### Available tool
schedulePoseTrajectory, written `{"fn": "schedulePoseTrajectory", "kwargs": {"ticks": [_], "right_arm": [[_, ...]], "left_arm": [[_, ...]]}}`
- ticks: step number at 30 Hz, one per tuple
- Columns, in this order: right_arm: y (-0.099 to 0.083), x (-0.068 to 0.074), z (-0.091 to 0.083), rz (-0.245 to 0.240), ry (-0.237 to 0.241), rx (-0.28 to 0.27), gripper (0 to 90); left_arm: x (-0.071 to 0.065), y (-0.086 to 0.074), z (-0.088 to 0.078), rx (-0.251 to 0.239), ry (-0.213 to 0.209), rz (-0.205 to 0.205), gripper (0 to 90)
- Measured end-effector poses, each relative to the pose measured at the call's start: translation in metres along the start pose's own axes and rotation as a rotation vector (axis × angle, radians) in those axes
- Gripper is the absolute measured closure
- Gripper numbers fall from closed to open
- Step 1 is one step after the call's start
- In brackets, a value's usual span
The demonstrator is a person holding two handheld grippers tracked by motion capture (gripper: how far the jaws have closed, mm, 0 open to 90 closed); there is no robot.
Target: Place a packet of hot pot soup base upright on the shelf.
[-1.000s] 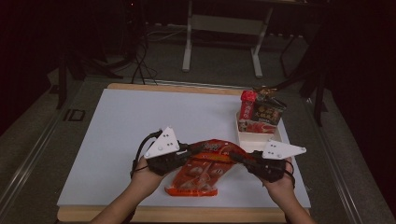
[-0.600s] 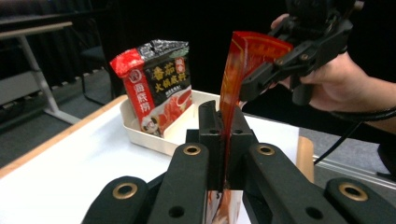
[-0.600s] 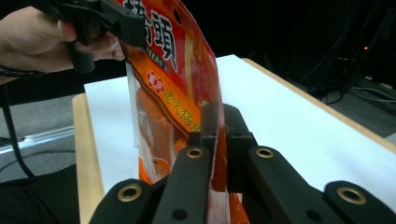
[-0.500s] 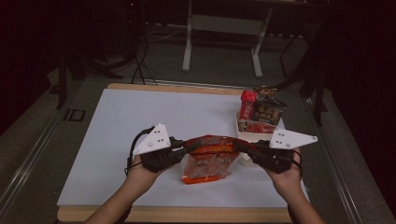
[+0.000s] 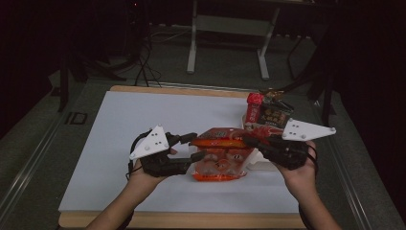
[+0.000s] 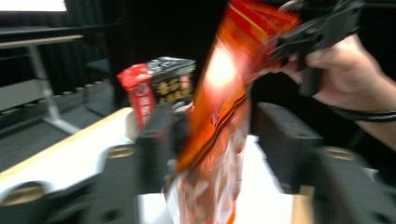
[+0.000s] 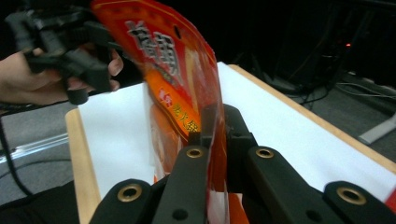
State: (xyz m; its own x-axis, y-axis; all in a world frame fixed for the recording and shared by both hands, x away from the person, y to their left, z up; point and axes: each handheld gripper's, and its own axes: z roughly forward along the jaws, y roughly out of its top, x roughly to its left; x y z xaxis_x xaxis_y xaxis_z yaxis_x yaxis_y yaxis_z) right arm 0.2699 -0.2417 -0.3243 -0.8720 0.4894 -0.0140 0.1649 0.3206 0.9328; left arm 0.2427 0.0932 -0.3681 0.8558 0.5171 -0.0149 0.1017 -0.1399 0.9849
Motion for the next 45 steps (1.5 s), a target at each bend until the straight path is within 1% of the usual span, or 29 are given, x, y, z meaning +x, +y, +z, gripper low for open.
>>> {"fn": "schedulePoseTrajectory", "kwargs": {"ticks": [1,2,3,4,6,7,8,9,10,12,14,15,16,17,20,23,25,26,27,28,29,30,31,34,35,37,40,41,45], "right_arm": [[0.002,-0.001,-0.002,0.010,0.002,-0.007,90.0],[0.004,-0.002,-0.005,0.015,0.002,-0.014,90.0],[0.009,-0.004,-0.010,0.011,-0.015,-0.032,90.0],[0.009,-0.004,-0.010,0.011,-0.015,-0.032,90.0],[0.015,-0.007,-0.016,0.010,-0.023,-0.050,90.0],[0.020,-0.010,-0.022,0.008,-0.038,-0.068,90.0],[0.023,-0.012,-0.025,0.009,-0.047,-0.077,90.0],[0.025,-0.013,-0.028,-0.007,-0.065,-0.086,90.0],[0.028,-0.015,-0.031,-0.027,-0.081,-0.088,90.0],[0.032,-0.019,-0.036,-0.033,-0.100,-0.097,90.0],[0.033,-0.022,-0.039,-0.036,-0.105,-0.099,90.0],[0.035,-0.028,-0.044,-0.036,-0.133,-0.099,90.0],[0.035,-0.028,-0.044,-0.036,-0.133,-0.099,90.0],[0.035,-0.031,-0.046,-0.039,-0.145,-0.097,90.0],[0.035,-0.039,-0.054,-0.040,-0.179,-0.098,90.0],[0.033,-0.051,-0.063,-0.043,-0.213,-0.101,90.0],[0.030,-0.056,-0.067,-0.055,-0.222,-0.103,90.0],[0.029,-0.059,-0.069,-0.057,-0.237,-0.103,90.0],[0.029,-0.059,-0.069,-0.057,-0.237,-0.103,90.0],[0.026,-0.066,-0.073,-0.044,-0.251,-0.103,90.0],[0.026,-0.066,-0.073,-0.044,-0.251,-0.103,90.0],[0.022,-0.072,-0.075,-0.041,-0.265,-0.102,90.0],[0.022,-0.072,-0.075,-0.041,-0.265,-0.102,90.0],[0.014,-0.082,-0.079,-0.040,-0.288,-0.087,90.0],[0.014,-0.082,-0.079,-0.040,-0.288,-0.087,90.0],[0.008,-0.089,-0.081,-0.037,-0.295,-0.082,90.0],[0.005,-0.092,-0.081,-0.034,-0.306,-0.075,90.0],[0.003,-0.094,-0.080,-0.033,-0.307,-0.071,90.0],[0.000,-0.097,-0.078,-0.027,-0.306,-0.066,90.0]], "left_arm": [[-0.001,0.000,0.000,0.008,0.033,-0.007,25.0],[-0.001,-0.001,0.000,0.016,0.040,-0.016,19.0],[-0.001,-0.002,0.000,0.019,0.043,-0.018,11.6],[-0.001,-0.004,-0.001,0.020,0.058,-0.022,11.6],[0.000,-0.008,-0.002,0.017,0.042,-0.037,3.3],[0.001,-0.015,-0.003,0.011,0.053,-0.042,1.6],[0.001,-0.018,-0.005,0.012,0.056,-0.049,1.6],[0.001,-0.018,-0.005,0.012,0.056,-0.049,1.6],[0.003,-0.024,-0.006,0.019,0.071,-0.057,1.6],[0.004,-0.028,-0.008,0.017,0.070,-0.067,1.6],[0.007,-0.034,-0.010,0.013,0.068,-0.076,1.6],[0.007,-0.037,-0.012,0.006,0.066,-0.083,1.6],[0.008,-0.041,-0.014,-0.003,0.071,-0.084,1.6],[0.008,-0.043,-0.016,0.004,0.077,-0.078,1.6],[0.008,-0.052,-0.022,0.007,0.093,-0.079,1.6],[0.007,-0.065,-0.028,0.009,0.097,-0.106,1.6],[0.007,-0.068,-0.030,0.013,0.097,-0.111,1.6],[0.007,-0.072,-0.032,0.019,0.102,-0.119,1.6],[0.008,-0.075,-0.033,0.023,0.103,-0.126,1.6],[0.008,-0.078,-0.035,0.022,0.103,-0.137,1.6],[0.008,-0.081,-0.037,0.025,0.107,-0.146,1.6],[0.008,-0.087,-0.040,0.031,0.108,-0.153,1.6],[0.008,-0.087,-0.040,0.031,0.108,-0.153,1.6],[0.008,-0.096,-0.044,0.049,0.125,-0.154,1.6],[0.008,-0.098,-0.046,0.050,0.132,-0.153,1.6],[0.009,-0.105,-0.049,0.054,0.142,-0.159,1.6],[0.009,-0.109,-0.050,0.063,0.148,-0.166,1.6],[0.009,-0.113,-0.050,0.068,0.147,-0.178,1.6],[0.008,-0.117,-0.050,0.075,0.150,-0.178,1.6]]}}
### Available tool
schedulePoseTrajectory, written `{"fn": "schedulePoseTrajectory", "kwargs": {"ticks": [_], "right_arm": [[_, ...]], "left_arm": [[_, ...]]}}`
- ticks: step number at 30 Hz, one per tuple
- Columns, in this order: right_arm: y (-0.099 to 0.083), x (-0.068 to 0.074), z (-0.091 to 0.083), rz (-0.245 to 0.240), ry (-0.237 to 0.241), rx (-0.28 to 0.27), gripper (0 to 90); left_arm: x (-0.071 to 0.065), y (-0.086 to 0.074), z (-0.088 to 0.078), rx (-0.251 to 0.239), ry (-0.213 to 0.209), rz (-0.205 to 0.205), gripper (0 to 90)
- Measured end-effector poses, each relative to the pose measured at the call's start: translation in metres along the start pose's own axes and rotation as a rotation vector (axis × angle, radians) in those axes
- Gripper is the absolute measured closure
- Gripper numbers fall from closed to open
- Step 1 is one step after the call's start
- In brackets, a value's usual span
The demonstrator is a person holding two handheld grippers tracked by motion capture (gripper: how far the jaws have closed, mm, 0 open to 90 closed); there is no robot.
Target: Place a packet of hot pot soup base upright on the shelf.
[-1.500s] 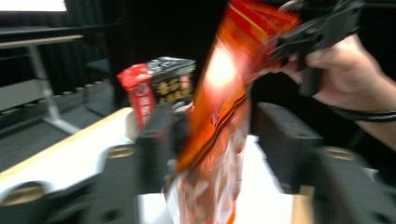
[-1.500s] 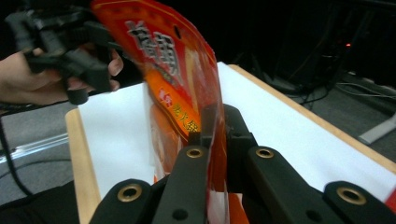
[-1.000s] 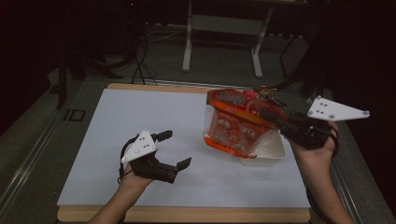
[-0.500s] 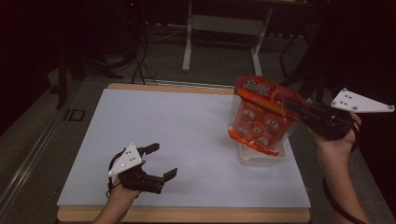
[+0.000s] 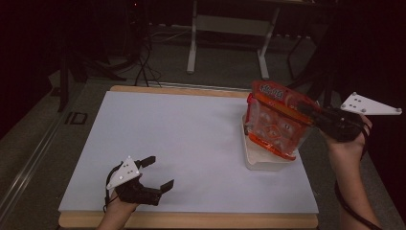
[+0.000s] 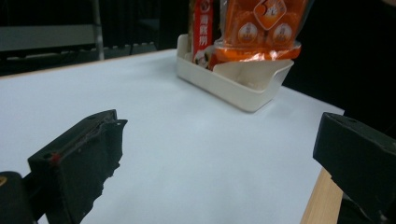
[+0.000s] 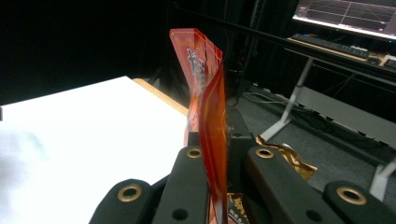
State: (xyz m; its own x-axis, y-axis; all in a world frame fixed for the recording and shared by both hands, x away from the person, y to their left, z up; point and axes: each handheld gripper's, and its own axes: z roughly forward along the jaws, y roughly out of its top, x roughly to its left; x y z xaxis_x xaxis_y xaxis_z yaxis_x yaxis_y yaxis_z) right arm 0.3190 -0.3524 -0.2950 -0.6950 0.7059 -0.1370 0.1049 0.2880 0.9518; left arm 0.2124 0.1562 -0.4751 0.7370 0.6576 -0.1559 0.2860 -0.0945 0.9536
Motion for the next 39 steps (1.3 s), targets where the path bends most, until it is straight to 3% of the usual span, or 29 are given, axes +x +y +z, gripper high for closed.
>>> {"fn": "schedulePoseTrajectory", "kwargs": {"ticks": [19,31,39], "right_arm": [[-0.013,-0.003,0.022,0.020,0.028,0.061,90.0],[-0.035,-0.002,0.038,0.079,0.074,0.083,90.0],[-0.044,-0.001,0.043,0.118,0.076,0.079,90.0]], "left_arm": [[0.004,-0.009,0.000,-0.003,0.015,-0.029,1.6],[0.005,-0.014,0.002,0.006,0.016,-0.032,1.6],[0.006,-0.015,0.003,0.007,0.018,-0.031,1.6]]}}
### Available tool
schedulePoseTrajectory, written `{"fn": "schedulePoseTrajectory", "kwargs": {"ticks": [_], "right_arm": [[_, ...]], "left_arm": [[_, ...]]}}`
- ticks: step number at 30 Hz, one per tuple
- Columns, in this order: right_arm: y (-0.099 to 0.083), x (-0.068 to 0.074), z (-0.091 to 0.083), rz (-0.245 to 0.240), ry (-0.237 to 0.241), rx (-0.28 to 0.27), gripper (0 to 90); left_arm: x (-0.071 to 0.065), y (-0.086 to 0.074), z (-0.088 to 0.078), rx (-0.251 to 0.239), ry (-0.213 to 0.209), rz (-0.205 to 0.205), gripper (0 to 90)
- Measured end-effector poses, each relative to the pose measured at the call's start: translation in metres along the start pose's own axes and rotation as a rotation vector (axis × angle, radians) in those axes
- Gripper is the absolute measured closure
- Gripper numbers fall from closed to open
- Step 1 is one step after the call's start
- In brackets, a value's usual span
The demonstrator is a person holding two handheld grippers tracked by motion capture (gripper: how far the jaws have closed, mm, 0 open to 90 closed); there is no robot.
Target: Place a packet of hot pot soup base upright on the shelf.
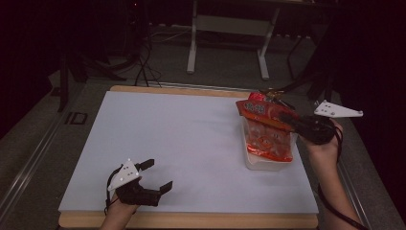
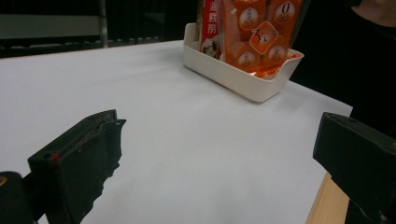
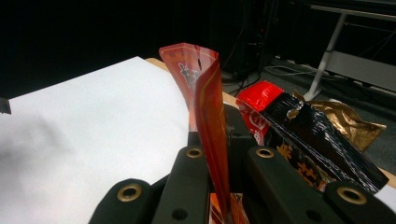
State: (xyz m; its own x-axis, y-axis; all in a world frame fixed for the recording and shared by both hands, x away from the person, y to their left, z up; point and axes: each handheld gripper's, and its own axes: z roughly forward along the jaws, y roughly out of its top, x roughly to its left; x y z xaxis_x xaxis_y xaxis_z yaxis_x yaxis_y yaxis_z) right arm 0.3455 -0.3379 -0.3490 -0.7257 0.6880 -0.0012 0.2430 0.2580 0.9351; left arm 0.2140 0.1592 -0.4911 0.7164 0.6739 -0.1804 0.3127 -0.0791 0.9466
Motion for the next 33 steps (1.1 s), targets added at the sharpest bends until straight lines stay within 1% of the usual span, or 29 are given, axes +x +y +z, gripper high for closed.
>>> {"fn": "schedulePoseTrajectory", "kwargs": {"ticks": [3,10,13,17,19,21,23,24,25,26,28,29,31,33], "right_arm": [[-0.003,-0.003,-0.002,0.018,-0.002,-0.015,90.0],[-0.016,-0.013,-0.010,0.094,0.006,-0.054,90.0],[-0.018,-0.014,-0.010,0.108,0.002,-0.058,90.0],[-0.019,-0.014,-0.010,0.112,-0.009,-0.057,90.0],[-0.021,-0.014,-0.010,0.108,-0.025,-0.055,90.0],[-0.023,-0.016,-0.011,0.120,-0.034,-0.059,90.0],[-0.028,-0.019,-0.012,0.143,-0.039,-0.059,90.0],[-0.028,-0.019,-0.012,0.143,-0.039,-0.059,90.0],[-0.031,-0.021,-0.012,0.149,-0.048,-0.049,90.0],[-0.042,-0.026,-0.011,0.178,-0.066,-0.028,89.9],[-0.053,-0.032,-0.014,0.223,-0.060,-0.043,89.7],[-0.056,-0.035,-0.017,0.238,-0.052,-0.056,89.7],[-0.059,-0.036,-0.020,0.234,-0.049,-0.059,88.8],[-0.057,-0.033,-0.021,0.215,-0.058,-0.048,86.6]], "left_arm": [[0.000,0.000,0.000,-0.002,0.000,-0.007,1.6],[0.001,-0.001,-0.001,-0.002,0.000,-0.008,1.6],[0.001,-0.002,0.000,-0.003,0.000,-0.014,1.6],[0.001,-0.002,0.000,-0.002,0.000,-0.014,1.6],[0.001,-0.003,0.000,-0.005,-0.002,-0.011,1.6],[0.001,-0.003,0.000,-0.007,-0.004,-0.012,1.6],[0.001,-0.003,-0.001,-0.010,-0.004,-0.010,1.6],[0.001,-0.003,-0.001,-0.010,-0.004,-0.010,1.6],[0.000,-0.003,-0.001,-0.011,-0.006,-0.009,1.6],[0.000,-0.003,-0.001,-0.011,-0.007,-0.009,1.6],[0.001,-0.003,-0.001,-0.013,-0.006,-0.008,1.6],[0.001,-0.003,0.000,-0.013,-0.008,-0.010,1.6],[0.000,-0.003,0.000,-0.012,-0.007,-0.011,1.6],[0.000,-0.003,0.001,-0.010,-0.009,-0.008,1.6]]}}
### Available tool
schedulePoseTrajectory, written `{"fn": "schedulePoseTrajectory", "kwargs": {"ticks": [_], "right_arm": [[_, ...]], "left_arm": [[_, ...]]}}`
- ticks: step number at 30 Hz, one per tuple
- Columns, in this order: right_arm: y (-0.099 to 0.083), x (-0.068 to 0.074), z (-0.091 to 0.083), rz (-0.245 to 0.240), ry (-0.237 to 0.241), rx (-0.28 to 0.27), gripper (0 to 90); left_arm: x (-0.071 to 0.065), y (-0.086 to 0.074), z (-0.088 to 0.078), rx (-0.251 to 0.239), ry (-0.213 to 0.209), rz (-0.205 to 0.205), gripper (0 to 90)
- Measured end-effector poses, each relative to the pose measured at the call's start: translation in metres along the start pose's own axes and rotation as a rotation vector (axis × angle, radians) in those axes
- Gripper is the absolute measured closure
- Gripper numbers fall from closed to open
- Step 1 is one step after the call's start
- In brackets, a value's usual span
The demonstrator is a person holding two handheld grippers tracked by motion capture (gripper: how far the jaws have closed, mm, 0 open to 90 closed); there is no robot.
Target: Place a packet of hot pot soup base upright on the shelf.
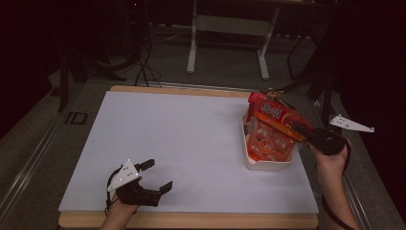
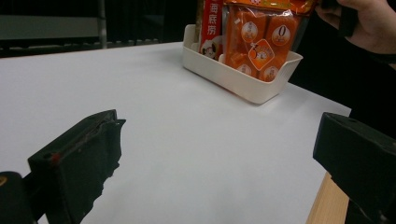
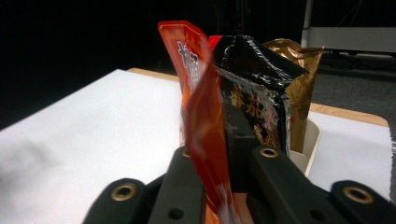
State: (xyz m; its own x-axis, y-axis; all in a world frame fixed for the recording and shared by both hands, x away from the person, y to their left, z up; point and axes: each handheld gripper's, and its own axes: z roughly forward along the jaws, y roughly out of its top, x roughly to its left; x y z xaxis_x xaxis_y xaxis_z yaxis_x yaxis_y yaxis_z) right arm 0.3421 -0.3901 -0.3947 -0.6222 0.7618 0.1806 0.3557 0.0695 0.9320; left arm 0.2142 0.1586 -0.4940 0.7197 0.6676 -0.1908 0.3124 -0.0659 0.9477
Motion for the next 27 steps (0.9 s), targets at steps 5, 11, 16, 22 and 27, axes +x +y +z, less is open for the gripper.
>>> {"fn": "schedulePoseTrajectory", "kwargs": {"ticks": [5,11,16,22,27], "right_arm": [[0.007,0.006,-0.002,-0.005,-0.001,-0.026,70.7],[0.024,0.021,-0.011,-0.046,-0.033,-0.066,51.5],[0.036,0.037,-0.014,-0.065,-0.006,-0.105,33.8],[0.042,0.060,-0.011,-0.110,0.022,-0.121,19.4],[0.040,0.075,-0.006,-0.125,0.064,-0.120,17.9]], "left_arm": [[-0.001,-0.001,0.001,0.004,-0.002,0.001,1.6],[-0.001,-0.001,0.000,0.007,-0.005,0.006,1.6],[-0.002,-0.001,0.001,0.006,-0.010,0.006,1.6],[-0.002,-0.002,0.002,0.010,-0.016,0.004,1.6],[-0.002,-0.003,0.001,0.010,-0.017,0.007,1.6]]}}
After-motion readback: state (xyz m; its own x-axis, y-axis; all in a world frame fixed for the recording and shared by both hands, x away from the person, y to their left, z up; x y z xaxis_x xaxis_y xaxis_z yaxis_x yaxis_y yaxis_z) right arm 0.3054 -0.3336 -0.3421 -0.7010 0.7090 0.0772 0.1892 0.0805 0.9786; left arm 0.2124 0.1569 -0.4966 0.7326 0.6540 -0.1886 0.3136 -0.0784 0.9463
